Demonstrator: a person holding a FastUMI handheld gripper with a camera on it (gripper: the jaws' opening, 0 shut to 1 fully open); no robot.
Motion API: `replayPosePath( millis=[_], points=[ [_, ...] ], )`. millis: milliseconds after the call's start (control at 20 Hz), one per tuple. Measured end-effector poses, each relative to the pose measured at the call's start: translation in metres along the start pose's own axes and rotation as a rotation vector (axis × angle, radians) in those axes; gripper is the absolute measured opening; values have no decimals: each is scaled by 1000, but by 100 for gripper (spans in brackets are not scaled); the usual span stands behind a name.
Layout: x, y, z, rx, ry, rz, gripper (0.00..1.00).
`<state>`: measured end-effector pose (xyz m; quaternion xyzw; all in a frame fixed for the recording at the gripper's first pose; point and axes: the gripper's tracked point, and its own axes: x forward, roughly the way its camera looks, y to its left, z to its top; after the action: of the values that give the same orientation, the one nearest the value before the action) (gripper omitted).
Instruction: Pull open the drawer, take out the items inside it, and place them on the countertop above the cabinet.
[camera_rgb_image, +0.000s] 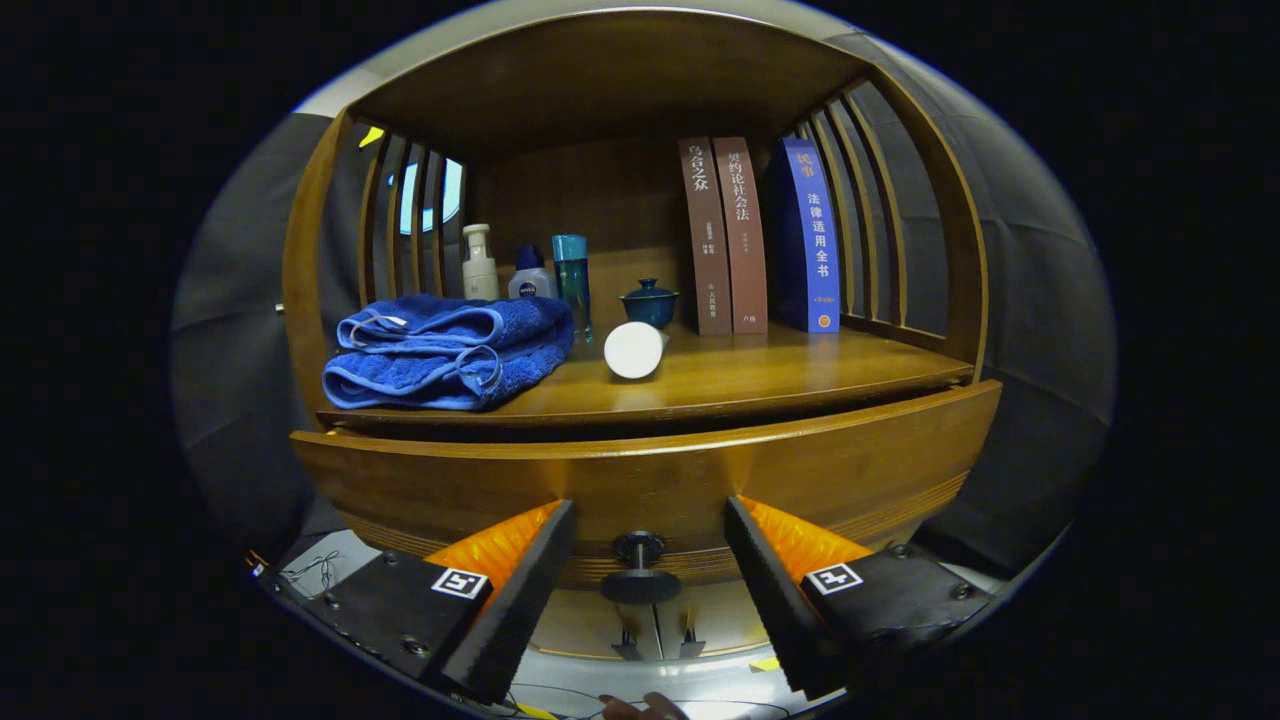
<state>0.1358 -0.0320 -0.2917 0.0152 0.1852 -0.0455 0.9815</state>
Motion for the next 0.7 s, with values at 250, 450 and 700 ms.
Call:
replayPosePath(
  millis=[250, 450, 700],
  points=[
    [13, 1, 2, -4, 12, -9, 100],
    [13, 2, 2, -7, 5, -12, 100],
    [9, 0, 11, -24, -4, -11, 100]
  ],
)
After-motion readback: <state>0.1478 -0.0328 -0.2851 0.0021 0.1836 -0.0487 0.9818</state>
